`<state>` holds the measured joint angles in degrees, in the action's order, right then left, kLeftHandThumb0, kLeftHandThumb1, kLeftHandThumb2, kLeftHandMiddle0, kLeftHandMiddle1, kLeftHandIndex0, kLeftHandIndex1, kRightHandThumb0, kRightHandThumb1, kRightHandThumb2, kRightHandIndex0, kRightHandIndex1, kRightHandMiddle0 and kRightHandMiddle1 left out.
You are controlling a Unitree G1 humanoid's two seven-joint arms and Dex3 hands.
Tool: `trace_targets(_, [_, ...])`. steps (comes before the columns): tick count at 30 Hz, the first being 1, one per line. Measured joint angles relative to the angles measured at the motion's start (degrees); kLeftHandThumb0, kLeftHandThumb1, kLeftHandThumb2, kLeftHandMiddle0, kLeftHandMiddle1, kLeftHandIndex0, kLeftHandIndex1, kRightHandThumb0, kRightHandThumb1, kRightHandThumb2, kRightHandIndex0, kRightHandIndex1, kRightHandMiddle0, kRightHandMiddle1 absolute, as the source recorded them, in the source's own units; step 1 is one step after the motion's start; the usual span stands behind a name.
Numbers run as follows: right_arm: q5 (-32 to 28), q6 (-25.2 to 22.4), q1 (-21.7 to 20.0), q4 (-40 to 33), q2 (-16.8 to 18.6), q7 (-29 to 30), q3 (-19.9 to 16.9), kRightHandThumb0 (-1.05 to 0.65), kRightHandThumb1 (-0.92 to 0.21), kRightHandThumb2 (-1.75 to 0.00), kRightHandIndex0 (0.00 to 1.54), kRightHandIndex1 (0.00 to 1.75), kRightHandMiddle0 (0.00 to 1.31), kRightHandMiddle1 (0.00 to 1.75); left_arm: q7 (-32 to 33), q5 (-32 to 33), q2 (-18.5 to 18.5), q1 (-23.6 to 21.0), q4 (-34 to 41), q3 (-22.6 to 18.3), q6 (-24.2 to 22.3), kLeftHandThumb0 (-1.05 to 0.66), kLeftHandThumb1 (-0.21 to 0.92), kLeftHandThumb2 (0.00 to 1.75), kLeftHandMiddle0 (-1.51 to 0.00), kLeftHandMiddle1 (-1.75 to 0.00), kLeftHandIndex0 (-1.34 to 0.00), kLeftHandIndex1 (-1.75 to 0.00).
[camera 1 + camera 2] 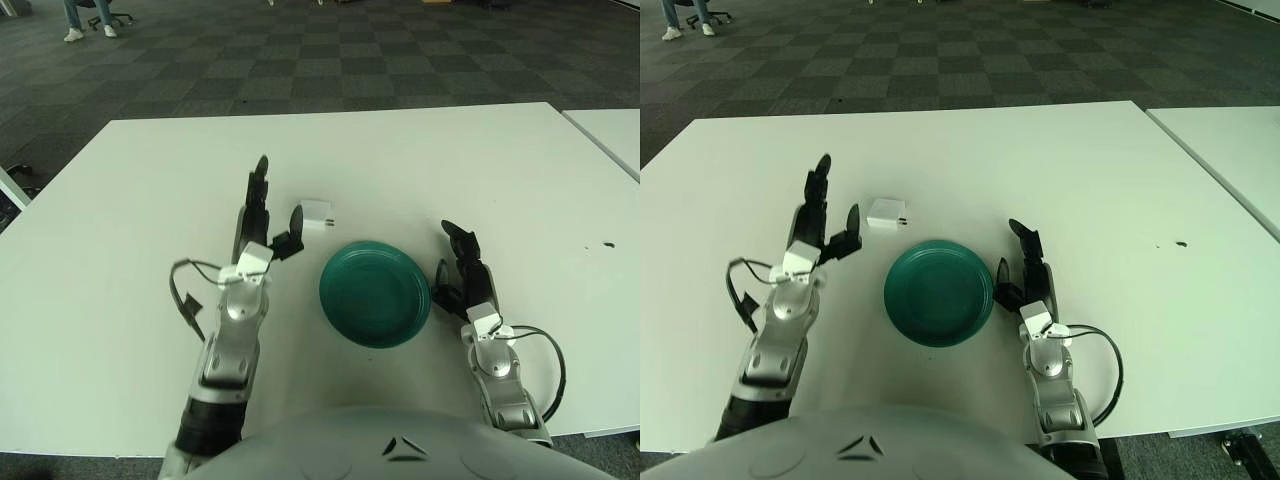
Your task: Put the charger into the plate.
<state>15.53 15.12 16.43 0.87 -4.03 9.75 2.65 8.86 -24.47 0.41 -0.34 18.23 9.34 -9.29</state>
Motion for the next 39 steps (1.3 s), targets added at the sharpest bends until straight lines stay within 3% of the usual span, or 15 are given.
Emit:
trace_targets(6, [-0.5, 0.0, -1.1, 1.0, 0.3, 0.0, -0.1, -0.92, -0.92, -1.0, 0.16, 0.0, 0.0, 0.6, -1.7, -5.8, 3.3, -8.6, -4.0, 2.2, -1.9, -1.0, 0.92, 0.58, -0.24, 0.0, -0.07, -1.07])
trace_targets(10, [-0.6, 0.2, -1.9, 2.0, 0.5, 0.1, -0.1, -0.93, -0.92, -0.99, 0.15, 0.0, 0.0, 0.58, -6.1, -8.8, 6.9, -13.9, -8.3, 4.6, -1.9, -1.04, 0.92, 0.53, -0.2, 0.0, -0.04, -1.03])
trace_targets(15, [-0.6, 0.7, -2.2, 3.2, 0.5, 0.3, -0.1, -0.95, -0.92, -0.99, 0.15, 0.0, 0.0, 0.55, -9.9, -10.9, 11.5, -21.2, -19.0, 6.9, -0.1, -1.05, 0.92, 0.51, -0.23, -0.02, -0.08, -1.02])
trace_targets(23, [-1.4, 1.2, -2.2, 3.5, 1.0, 0.2, -0.2, -0.98, -0.92, -0.97, 0.16, 0.0, 0.0, 0.53, -16.4, -14.6, 18.4, -30.6, -33.2, 12.5, 6.0, -1.05, 0.92, 0.52, -0.27, -0.02, -0.13, -1.0])
trace_targets(29, [-1.3, 1.4, -2.0, 3.5, 1.3, 0.5, 0.0, -1.0, -0.92, -0.97, 0.16, 0.01, 0.0, 0.52, -19.0, -15.3, 19.2, -35.8, -41.2, 15.6, 9.8, -1.05, 0.92, 0.49, -0.28, -0.01, -0.14, -0.99])
trace_targets(39, [-1.9, 1.9, -1.5, 3.0, 2.0, -0.1, 0.3, -0.97, -0.92, -0.97, 0.16, 0.0, 0.0, 0.52, -23.0, -15.5, 17.7, -37.3, -49.0, 20.4, 13.9, -1.04, 0.92, 0.37, -0.27, 0.0, -0.06, -0.95])
